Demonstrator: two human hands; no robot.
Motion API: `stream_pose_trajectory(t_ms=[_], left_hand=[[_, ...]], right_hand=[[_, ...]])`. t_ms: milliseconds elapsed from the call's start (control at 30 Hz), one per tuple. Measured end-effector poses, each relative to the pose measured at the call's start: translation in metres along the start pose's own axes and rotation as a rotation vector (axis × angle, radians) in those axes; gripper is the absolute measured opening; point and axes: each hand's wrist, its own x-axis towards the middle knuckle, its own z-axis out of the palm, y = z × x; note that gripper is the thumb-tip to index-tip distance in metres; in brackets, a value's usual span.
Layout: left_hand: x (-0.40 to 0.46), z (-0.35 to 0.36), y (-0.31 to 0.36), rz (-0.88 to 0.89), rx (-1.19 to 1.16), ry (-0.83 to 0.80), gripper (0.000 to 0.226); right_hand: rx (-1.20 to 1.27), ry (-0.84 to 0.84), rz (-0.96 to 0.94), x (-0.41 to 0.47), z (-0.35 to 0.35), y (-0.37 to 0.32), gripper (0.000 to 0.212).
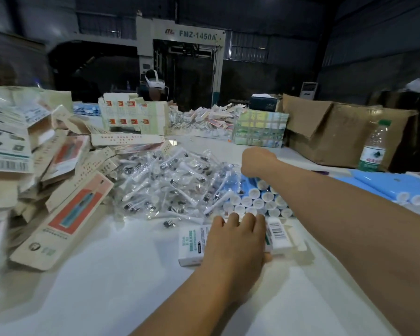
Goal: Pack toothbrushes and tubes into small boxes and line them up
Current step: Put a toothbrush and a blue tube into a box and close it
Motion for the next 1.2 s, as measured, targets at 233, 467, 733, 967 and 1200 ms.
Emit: stream_pose_trajectory(t_ms=[233, 467, 733, 967, 1200], left_hand=[[-0.001, 0.004, -0.001, 0.018, 0.036, 0.000, 0.072], [-0.003, 0.005, -0.007, 0.003, -0.012, 0.022, 0.064], [0.004, 0.005, -0.007, -0.040, 0.032, -0.017, 0.065], [0.008, 0.003, -0.003, -0.084, 0.026, 0.036, 0.066], [0.003, 0.008, 0.006, -0.086, 0.076, 0.037, 0.070]], right_hand=[[-0.006, -0.041, 0.018, 0.009, 0.006, -0.010, 0.021], [0.531, 0.109, 0.073, -0.021, -0.024, 0.006, 0.061], [1.456, 0.443, 0.176, -0.139, -0.023, 0.088, 0.065], [1.772, 0.586, 0.488, -0.180, 0.053, 0.100, 0.074], [1.827, 0.542, 0.387, -0.191, 0.062, 0.087, 0.092]])
